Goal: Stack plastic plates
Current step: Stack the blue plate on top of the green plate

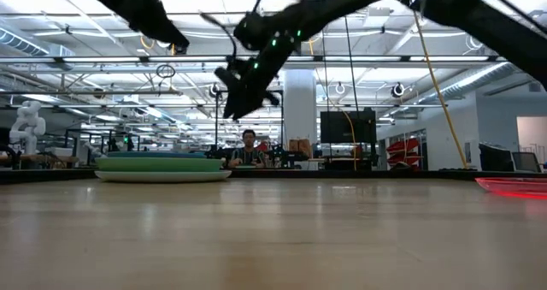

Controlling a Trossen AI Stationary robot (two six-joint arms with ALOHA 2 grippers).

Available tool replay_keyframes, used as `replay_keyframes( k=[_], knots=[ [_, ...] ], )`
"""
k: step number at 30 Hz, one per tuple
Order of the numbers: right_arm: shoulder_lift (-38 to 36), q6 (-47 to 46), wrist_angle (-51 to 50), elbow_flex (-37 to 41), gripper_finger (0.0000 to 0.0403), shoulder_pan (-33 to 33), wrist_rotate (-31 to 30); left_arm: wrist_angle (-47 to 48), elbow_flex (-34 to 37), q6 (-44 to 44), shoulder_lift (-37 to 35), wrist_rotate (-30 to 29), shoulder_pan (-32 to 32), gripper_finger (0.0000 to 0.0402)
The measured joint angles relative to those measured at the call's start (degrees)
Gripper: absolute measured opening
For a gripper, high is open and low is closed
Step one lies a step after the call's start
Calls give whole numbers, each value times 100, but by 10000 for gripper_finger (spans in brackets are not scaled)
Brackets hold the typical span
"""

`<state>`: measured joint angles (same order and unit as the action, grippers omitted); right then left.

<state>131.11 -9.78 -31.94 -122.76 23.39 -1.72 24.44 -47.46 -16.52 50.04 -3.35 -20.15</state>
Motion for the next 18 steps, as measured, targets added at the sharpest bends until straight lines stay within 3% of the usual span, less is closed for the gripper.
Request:
replay_keyframes(
  k=[4, 7, 14, 18],
  knots=[
    [-659, 460, -453, 368, 130, -147, -243, 100, 0, 271, 387, -272, -170, 124],
    [-1285, 637, -294, 1175, 130, -192, -255, 360, 2, 485, 581, -297, -301, 124],
    [-2817, 688, 1686, 4049, 130, -473, -99, 418, 0, 1018, 1181, -314, -394, 124],
    [-3345, 366, 2382, 5063, 130, -628, -119, 246, 0, 1119, 1846, -493, -392, 124]
  ],
)
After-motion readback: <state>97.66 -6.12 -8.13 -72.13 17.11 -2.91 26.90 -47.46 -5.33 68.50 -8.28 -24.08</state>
